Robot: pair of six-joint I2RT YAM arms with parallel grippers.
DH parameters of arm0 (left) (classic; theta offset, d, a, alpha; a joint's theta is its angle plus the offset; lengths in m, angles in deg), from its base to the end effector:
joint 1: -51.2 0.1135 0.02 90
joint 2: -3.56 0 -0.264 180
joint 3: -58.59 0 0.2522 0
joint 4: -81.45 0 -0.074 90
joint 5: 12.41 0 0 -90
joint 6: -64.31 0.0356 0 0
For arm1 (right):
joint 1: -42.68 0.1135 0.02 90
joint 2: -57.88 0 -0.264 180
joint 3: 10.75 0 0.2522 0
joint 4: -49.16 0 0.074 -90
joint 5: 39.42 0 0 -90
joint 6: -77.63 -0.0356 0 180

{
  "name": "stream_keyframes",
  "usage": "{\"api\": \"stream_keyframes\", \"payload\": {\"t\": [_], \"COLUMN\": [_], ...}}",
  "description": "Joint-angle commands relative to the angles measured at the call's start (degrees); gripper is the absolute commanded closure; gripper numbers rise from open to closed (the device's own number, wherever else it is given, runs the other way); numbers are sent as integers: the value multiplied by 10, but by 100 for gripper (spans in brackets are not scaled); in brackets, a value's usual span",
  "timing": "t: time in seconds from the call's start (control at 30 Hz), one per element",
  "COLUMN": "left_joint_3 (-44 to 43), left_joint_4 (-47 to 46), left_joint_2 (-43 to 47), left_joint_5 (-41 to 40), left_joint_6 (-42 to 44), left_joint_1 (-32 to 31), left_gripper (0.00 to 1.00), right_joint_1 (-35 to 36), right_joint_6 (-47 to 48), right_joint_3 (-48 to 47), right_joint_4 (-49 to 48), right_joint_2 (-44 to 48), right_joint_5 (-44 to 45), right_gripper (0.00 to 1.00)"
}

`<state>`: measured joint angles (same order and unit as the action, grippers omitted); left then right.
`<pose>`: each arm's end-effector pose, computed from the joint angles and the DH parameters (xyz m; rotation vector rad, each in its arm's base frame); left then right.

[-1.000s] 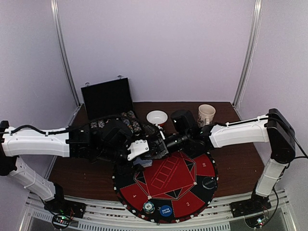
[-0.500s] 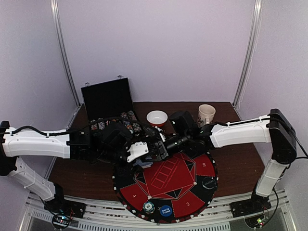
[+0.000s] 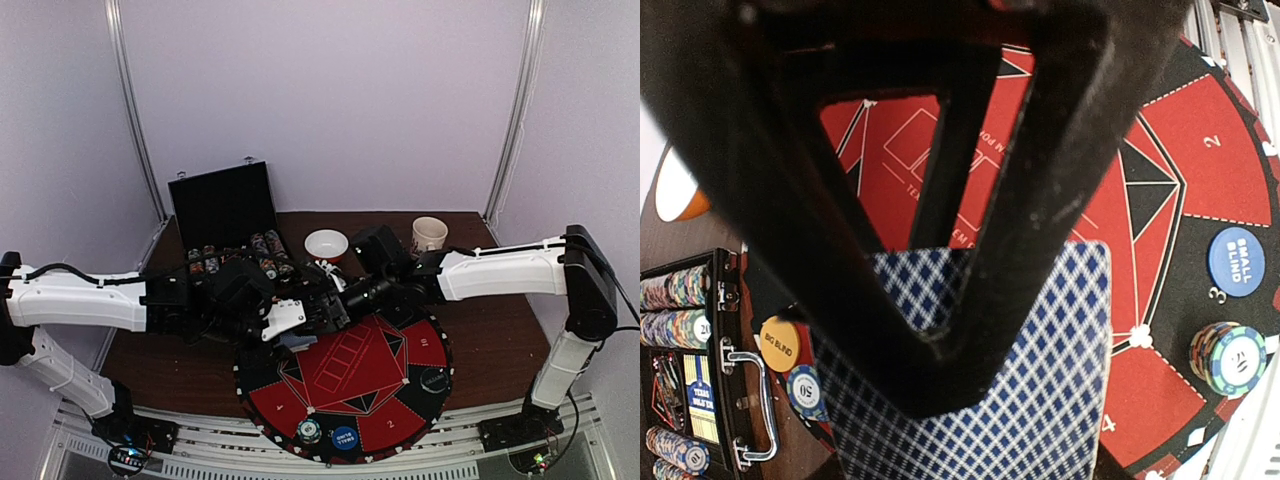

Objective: Distribute texas hold em gaming equipment
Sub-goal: Pick up the poker card from the face-down deck piles.

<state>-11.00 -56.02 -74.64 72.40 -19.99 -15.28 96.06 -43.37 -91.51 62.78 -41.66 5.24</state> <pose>0.1163 -0.2592 0.2489 1.4349 2.0360 -0.3471 0.2100 0.3250 0.2396 -1.0008 2.2350 1.6199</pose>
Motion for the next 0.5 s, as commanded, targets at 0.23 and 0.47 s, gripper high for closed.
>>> {"api": "stream_keyframes", "payload": {"t": [0.23, 0.47], "left_joint_3": [16, 20], "left_joint_4": [-12, -13], "left_joint_2": [12, 15], "left_joint_5": [-9, -12], "left_joint_6": [-5, -8], "left_joint_1": [2, 2], "left_gripper": [50, 50], "right_joint_1": [-5, -5], "right_joint_6": [36, 46], "right_joint_3": [-31, -39], "right_joint_4": [55, 76], "right_joint_2": [20, 21], "right_joint_5": [34, 43], "right_gripper": [64, 72]}}
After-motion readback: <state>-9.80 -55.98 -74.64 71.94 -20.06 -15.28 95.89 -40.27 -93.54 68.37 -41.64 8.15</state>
